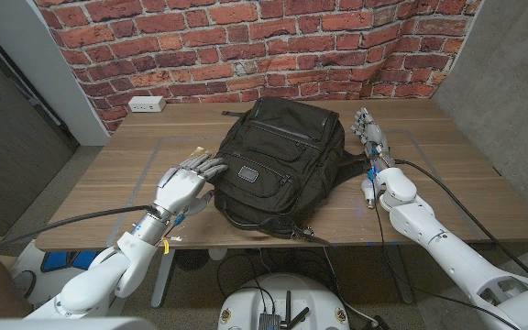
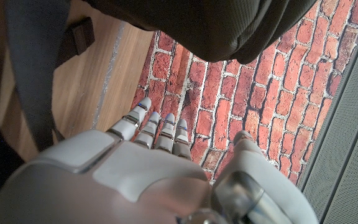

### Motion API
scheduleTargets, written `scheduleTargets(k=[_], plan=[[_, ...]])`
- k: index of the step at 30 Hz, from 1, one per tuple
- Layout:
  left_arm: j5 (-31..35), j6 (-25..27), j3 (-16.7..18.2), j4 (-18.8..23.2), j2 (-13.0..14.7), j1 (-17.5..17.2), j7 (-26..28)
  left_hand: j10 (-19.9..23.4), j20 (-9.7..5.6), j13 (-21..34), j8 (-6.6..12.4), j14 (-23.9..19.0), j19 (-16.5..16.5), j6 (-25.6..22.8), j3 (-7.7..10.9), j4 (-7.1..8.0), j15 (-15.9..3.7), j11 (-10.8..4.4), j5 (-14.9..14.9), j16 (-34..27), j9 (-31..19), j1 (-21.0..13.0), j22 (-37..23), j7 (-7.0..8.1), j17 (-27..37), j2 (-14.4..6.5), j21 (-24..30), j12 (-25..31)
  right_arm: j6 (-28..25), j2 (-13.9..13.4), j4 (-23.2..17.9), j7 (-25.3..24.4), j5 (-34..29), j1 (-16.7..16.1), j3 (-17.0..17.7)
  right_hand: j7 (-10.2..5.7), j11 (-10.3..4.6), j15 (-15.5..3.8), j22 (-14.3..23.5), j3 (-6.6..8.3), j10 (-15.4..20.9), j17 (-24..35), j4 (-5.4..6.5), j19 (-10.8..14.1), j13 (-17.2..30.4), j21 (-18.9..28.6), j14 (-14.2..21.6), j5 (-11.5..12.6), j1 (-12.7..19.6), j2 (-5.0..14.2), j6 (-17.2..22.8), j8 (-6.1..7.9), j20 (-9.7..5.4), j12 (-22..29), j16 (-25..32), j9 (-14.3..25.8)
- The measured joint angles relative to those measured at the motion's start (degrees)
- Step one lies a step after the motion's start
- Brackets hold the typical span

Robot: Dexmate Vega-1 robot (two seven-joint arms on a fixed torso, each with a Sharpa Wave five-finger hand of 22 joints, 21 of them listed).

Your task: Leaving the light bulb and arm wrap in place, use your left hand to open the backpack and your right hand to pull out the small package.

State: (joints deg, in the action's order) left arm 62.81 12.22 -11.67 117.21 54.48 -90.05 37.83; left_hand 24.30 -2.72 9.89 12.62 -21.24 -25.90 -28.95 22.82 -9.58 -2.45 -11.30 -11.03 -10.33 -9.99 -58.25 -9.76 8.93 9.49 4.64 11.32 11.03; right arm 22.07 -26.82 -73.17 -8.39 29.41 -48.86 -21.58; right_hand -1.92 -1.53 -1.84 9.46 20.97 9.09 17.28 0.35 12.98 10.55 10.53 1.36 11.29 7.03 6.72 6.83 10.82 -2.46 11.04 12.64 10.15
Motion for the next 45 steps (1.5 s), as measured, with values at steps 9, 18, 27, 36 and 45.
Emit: scheduleTargets(k=[9,18,27,36,45], plan=[[-1.3,2.1,-3.2,-0.1,2.3,2.4,1.2,4.4,0.07,0.0,0.73,-3.4,-2.6,-4.6,-1.43,0.02,-0.14,-0.30,0.0,-0.3,-0.3,-1.6,0.0,-0.14,0.0,-1.1,0.6,0.4,0.4,0.1,0.5,0.5,0.3,0.0,0.1,0.00,0.00,0.00,0.0,0.00,0.0,0.0,0.00,0.0,-0.1,0.0,0.0,0.0,0.0,0.00,0.0,0.00,0.00,0.0,0.0,0.0],[-2.1,3.7,-5.3,0.1,3.9,4.1,1.9,8.9,-0.22,0.0,0.97,-7.6,-5.2,-9.5,-2.83,0.17,-0.22,-0.35,0.0,-0.5,-0.3,-2.7,-0.3,0.08,0.3,-2.2,1.0,0.4,0.7,0.1,1.1,1.0,0.5,0.2,0.1,0.00,0.00,0.00,0.0,0.00,0.0,0.0,0.00,0.0,-0.2,0.0,0.0,0.0,0.0,0.00,0.0,0.00,0.00,0.0,0.0,0.0],[-2.9,5.4,-6.7,0.7,5.3,5.1,2.3,14.0,-0.37,0.0,1.36,-12.4,-6.9,-14.6,-4.02,0.25,-0.63,-0.33,-0.2,-0.9,-0.3,-3.8,-0.3,0.04,0.3,-3.4,1.2,0.4,0.9,0.2,1.6,1.5,0.7,0.5,0.1,0.00,0.00,0.00,0.0,0.01,0.0,0.0,0.01,0.0,-0.1,0.0,0.0,0.0,0.0,0.00,0.0,0.00,0.00,0.0,0.0,0.0],[-3.3,6.7,-7.4,1.5,6.3,5.8,2.5,20.9,-0.57,0.1,1.62,-18.3,-9.2,-21.1,-4.17,0.40,-1.23,-0.37,-0.2,-0.9,-0.3,-4.5,-0.5,-0.06,0.3,-5.2,1.4,0.4,1.0,0.3,2.3,2.0,1.0,0.8,0.1,0.00,0.00,0.00,0.0,0.01,0.0,0.0,0.01,0.0,0.0,0.0,0.0,0.0,0.0,0.00,0.0,0.00,0.00,0.0,0.0,0.0],[-3.6,7.6,-7.8,2.1,6.8,6.4,2.8,30.2,-0.77,0.1,2.01,-27.0,-11.6,-29.5,-4.17,0.40,-3.18,-0.37,-0.2,-0.7,-0.4,-3.1,-0.5,-0.56,0.3,-7.3,1.5,0.4,1.1,0.4,2.7,2.3,1.0,1.1,0.0,0.00,0.00,0.00,0.0,0.01,0.0,0.0,0.01,0.0,0.0,0.0,0.0,0.0,0.0,0.00,0.0,0.00,0.00,0.0,0.0,0.0]])
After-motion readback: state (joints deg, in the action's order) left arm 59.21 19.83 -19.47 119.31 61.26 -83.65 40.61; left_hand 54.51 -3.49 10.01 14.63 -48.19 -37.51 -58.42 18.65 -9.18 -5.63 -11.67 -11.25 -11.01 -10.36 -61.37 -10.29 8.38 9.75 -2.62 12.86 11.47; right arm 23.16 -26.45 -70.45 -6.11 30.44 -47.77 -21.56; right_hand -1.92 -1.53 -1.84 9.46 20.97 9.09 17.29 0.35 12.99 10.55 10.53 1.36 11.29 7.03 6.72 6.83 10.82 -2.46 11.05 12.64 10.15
